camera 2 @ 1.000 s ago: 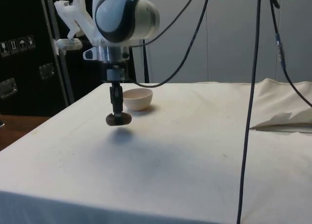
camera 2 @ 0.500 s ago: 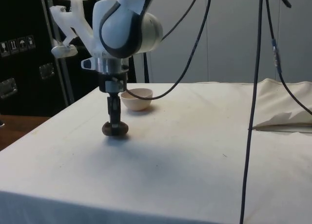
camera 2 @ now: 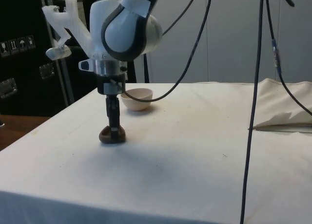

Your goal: Pour the coffee beans from the cup into the bowl.

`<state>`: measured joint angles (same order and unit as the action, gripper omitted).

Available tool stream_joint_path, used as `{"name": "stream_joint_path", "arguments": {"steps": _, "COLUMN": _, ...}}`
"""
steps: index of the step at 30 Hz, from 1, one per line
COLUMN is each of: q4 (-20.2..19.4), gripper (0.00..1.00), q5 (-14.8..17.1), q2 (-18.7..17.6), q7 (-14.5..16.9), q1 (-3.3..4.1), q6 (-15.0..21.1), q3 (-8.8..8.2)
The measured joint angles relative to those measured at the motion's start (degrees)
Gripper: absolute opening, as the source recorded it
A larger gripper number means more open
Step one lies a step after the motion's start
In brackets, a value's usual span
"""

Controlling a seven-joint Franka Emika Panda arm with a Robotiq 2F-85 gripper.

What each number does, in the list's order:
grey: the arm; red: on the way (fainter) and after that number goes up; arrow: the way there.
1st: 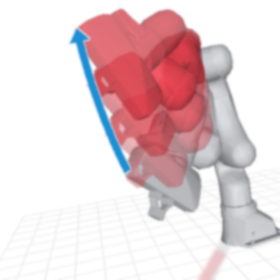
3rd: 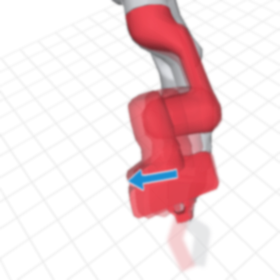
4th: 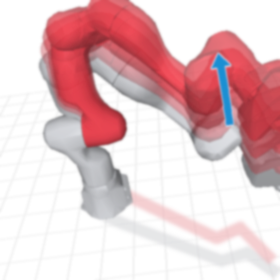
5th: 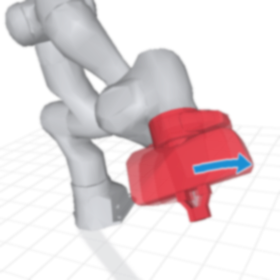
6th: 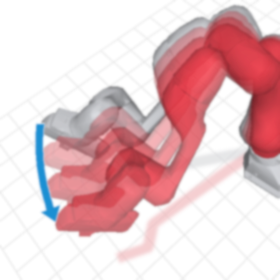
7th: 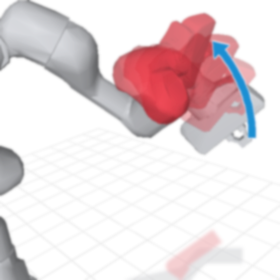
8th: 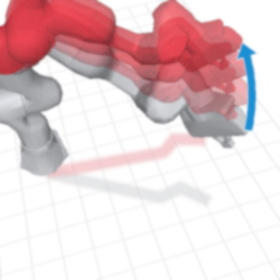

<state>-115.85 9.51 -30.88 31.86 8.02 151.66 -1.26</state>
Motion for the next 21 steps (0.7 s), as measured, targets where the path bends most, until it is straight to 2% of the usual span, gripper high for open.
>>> {"name": "stream_joint_path", "arguments": {"steps": 1, "q4": 0.0, "gripper": 0.53, "q5": 0.0, "q2": 0.0, "q7": 0.0, "q1": 0.00, "q6": 0.0, "q3": 0.00}}
{"name": "stream_joint_path", "arguments": {"steps": 2, "q4": -0.1, "gripper": 0.53, "q5": -0.1, "q2": 0.0, "q7": -0.1, "q1": 0.00, "q6": 0.1, "q3": 0.00}}
{"name": "stream_joint_path", "arguments": {"steps": 3, "q4": -0.1, "gripper": 0.63, "q5": -0.2, "q2": 0.0, "q7": -0.2, "q1": 0.00, "q6": 0.2, "q3": 0.06}}
{"name": "stream_joint_path", "arguments": {"steps": 7, "q4": -0.1, "gripper": 0.84, "q5": -0.3, "q2": 0.0, "q7": -0.3, "q1": 0.00, "q6": 0.2, "q3": 0.06}}
{"name": "stream_joint_path", "arguments": {"steps": 8, "q4": -0.1, "gripper": 0.92, "q5": -0.3, "q2": 0.0, "q7": -0.3, "q1": 0.00, "q6": 0.2, "q3": 0.06}}
{"name": "stream_joint_path", "arguments": {"steps": 10, "q4": -0.1, "gripper": 1.00, "q5": -0.4, "q2": 0.1, "q7": -0.3, "q1": 0.00, "q6": 0.2, "q3": 0.06}}
{"name": "stream_joint_path", "arguments": {"steps": 21, "q4": -1.2, "gripper": 1.00, "q5": -0.4, "q2": 3.2, "q7": -0.3, "q1": 0.00, "q6": -0.7, "q3": 0.17}}
